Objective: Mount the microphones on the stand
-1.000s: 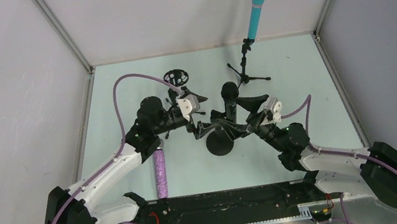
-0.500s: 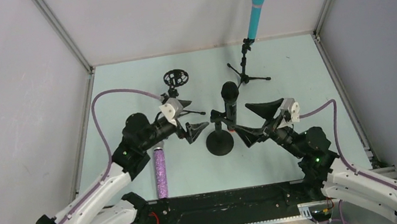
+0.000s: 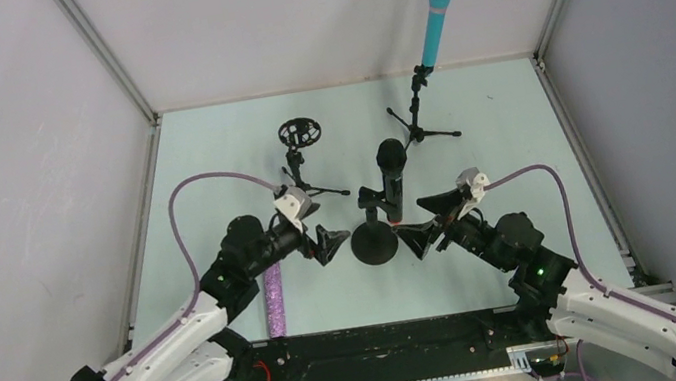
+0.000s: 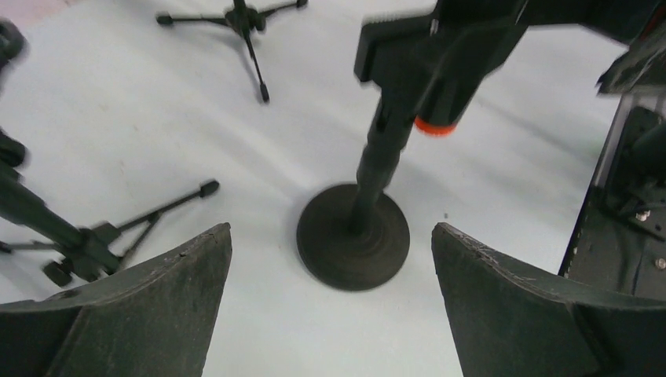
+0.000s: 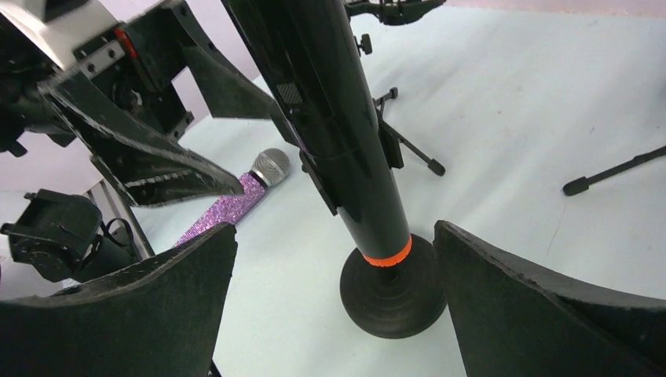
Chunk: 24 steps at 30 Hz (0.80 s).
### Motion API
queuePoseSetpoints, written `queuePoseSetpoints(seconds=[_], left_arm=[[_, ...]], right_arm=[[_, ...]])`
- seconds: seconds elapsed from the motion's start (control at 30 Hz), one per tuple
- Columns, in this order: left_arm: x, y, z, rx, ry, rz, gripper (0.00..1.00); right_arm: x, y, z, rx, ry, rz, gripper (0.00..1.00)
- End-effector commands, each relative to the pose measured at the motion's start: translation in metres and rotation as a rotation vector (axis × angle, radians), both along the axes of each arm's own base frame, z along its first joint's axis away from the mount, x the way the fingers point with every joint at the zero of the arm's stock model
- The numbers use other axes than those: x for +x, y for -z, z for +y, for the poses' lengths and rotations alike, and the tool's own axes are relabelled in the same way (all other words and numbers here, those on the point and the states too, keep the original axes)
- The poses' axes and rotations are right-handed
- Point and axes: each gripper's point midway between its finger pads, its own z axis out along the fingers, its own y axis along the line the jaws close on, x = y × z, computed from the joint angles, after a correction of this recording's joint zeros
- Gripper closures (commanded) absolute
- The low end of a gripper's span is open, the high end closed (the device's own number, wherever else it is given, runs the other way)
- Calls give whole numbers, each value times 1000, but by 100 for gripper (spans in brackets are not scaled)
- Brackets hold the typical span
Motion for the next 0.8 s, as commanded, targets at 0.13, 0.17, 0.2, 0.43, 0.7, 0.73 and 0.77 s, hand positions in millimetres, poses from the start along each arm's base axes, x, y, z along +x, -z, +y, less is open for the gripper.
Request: queuePoseSetpoints(seconds=[0.13, 0.17, 0.2, 0.43, 0.7, 0.73, 0.77], left_arm=[[-5, 17, -23, 3, 169, -137, 0], [-5, 17, -25, 2, 190, -145, 0], [-3, 17, -29, -6, 204, -157, 0], [9, 8, -50, -67, 270, -205, 0], [13, -18, -72, -251, 348, -269, 1], [15, -20, -75, -264, 357, -280, 2], [16, -19, -77, -270, 361, -273, 4]], right_arm=[[-2, -12, -4, 24, 4, 7, 1], [-2, -12, -4, 26, 3, 9, 1], [-2, -12, -5, 33, 5, 19, 1], [1, -1, -12, 29, 33, 83, 0], [-1, 12, -17, 62, 1, 177, 1], [1, 13, -19, 64, 9, 178, 1], [2, 13, -20, 70, 20, 180, 1]])
